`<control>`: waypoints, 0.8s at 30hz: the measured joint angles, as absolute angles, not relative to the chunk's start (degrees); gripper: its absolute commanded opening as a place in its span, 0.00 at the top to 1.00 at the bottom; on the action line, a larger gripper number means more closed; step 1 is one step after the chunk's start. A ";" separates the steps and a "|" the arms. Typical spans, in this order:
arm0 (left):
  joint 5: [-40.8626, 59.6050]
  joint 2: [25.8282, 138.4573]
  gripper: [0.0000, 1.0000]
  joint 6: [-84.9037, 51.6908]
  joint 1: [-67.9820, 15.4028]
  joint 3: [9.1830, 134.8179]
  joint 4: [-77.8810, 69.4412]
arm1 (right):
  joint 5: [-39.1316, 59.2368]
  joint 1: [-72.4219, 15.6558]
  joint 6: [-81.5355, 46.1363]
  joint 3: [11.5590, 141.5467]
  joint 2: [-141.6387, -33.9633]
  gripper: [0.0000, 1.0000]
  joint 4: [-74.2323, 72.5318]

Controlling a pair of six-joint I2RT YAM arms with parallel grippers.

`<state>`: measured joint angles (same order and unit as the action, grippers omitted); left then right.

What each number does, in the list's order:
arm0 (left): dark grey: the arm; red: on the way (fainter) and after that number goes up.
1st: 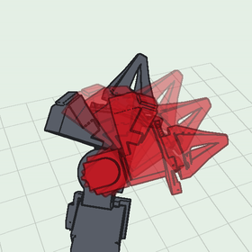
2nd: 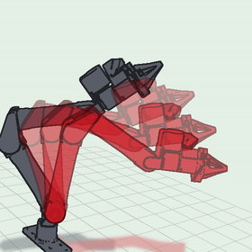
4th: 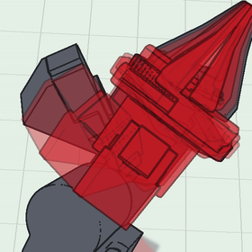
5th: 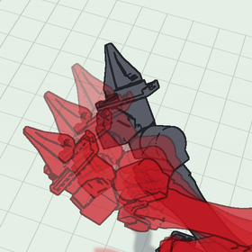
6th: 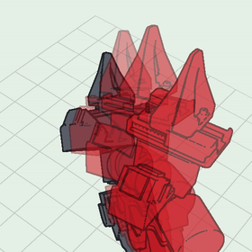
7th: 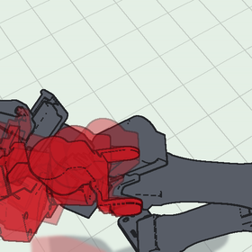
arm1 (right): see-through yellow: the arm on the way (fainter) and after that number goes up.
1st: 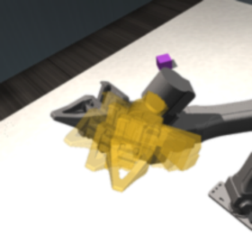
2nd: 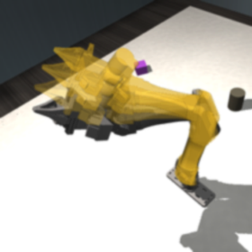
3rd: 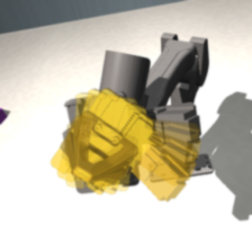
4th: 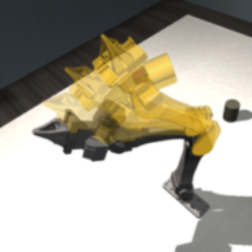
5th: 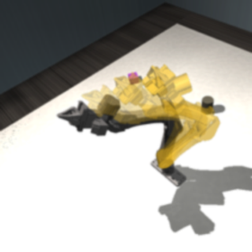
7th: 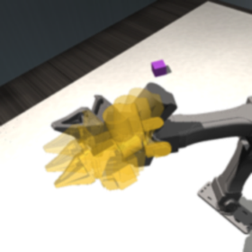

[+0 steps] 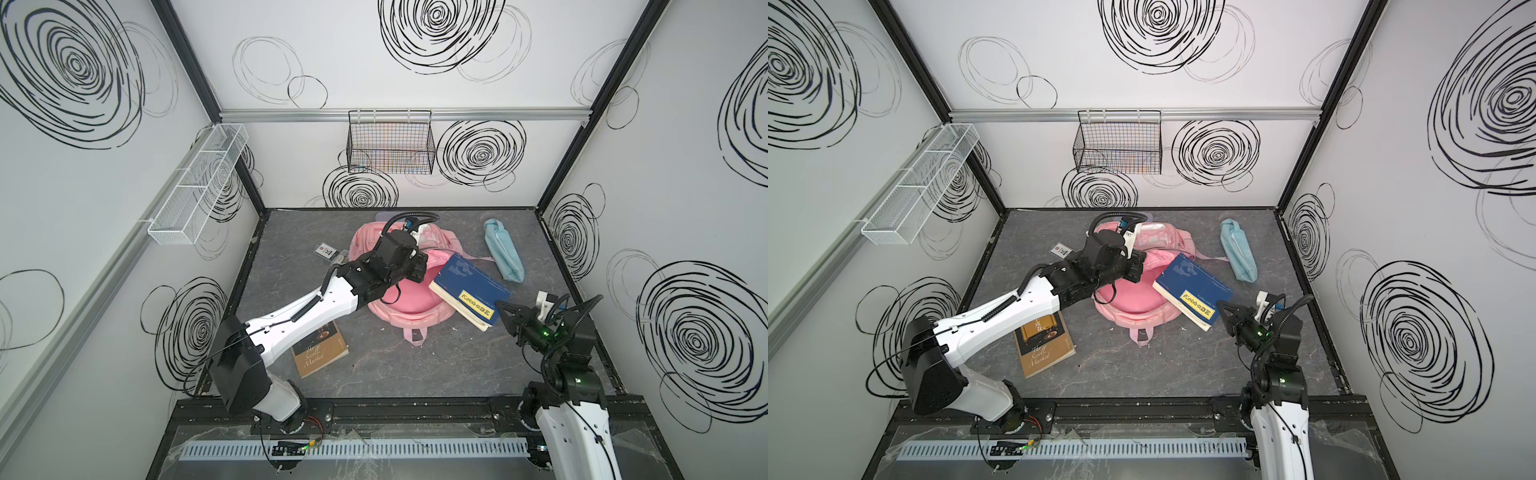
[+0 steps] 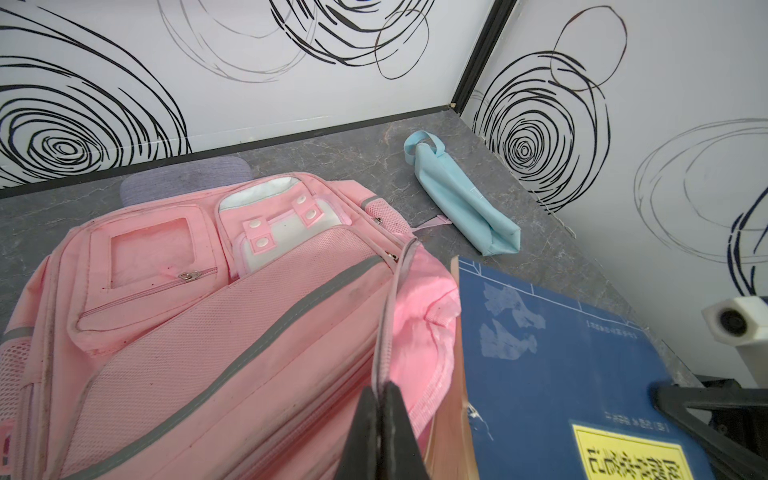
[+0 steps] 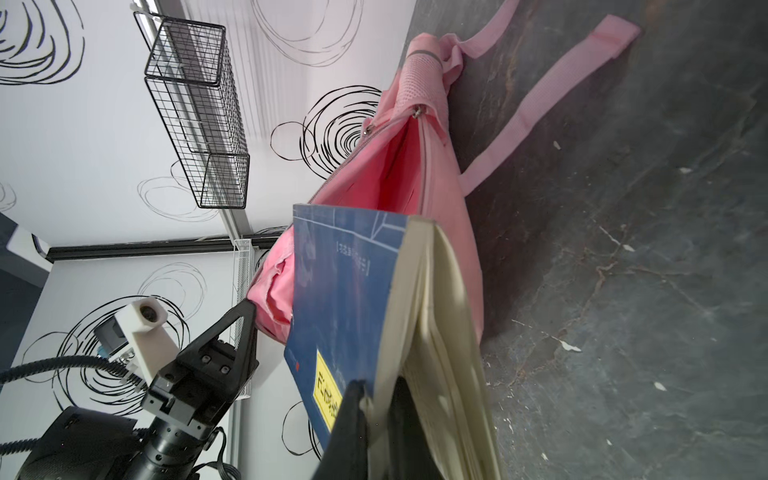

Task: Pack the student bag
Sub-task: 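Insert the blue notebook into the bag with the right gripper while the left holds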

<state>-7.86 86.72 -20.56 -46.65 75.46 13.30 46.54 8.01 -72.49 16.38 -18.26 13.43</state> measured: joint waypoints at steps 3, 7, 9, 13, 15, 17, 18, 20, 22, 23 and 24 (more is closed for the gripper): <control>-9.04 86.85 1.00 -21.08 -47.64 75.46 12.40 | 45.91 6.98 -72.86 15.03 -18.26 1.00 13.45; -10.50 86.85 1.00 -22.15 -48.12 75.44 11.42 | 45.36 6.31 -72.07 14.06 -18.00 1.00 15.57; -10.66 86.85 1.00 -22.55 -48.27 75.44 10.48 | 45.30 6.26 -72.14 12.45 -17.02 1.00 15.75; -10.63 86.85 1.00 -23.49 -49.06 75.22 9.67 | 44.36 5.52 -74.46 9.28 -15.51 1.00 14.09; -10.61 86.70 1.00 -24.43 -50.15 74.06 8.51 | 43.62 4.56 -76.42 8.36 -16.73 1.00 10.63; -10.50 86.52 1.00 -25.26 -51.51 72.69 7.77 | 42.59 2.87 -78.28 8.25 -19.94 1.00 6.68; -10.33 86.50 1.00 -25.78 -52.25 72.12 7.60 | 41.63 1.32 -79.31 8.32 -22.59 1.00 3.95; -9.78 86.46 1.00 -26.52 -53.23 71.46 7.42 | 39.77 -2.09 -80.95 8.86 -27.73 1.00 -0.32; -9.04 86.30 1.00 -27.22 -53.74 70.85 6.66 | 37.26 -6.48 -82.32 10.37 -33.50 1.00 -4.32; -8.58 86.11 1.00 -27.59 -54.04 70.50 6.22 | 35.62 -8.93 -82.78 11.46 -36.64 1.00 -6.68; -8.10 85.93 1.00 -27.92 -54.24 70.39 5.96 | 34.04 -11.31 -83.35 12.53 -39.92 1.00 -9.26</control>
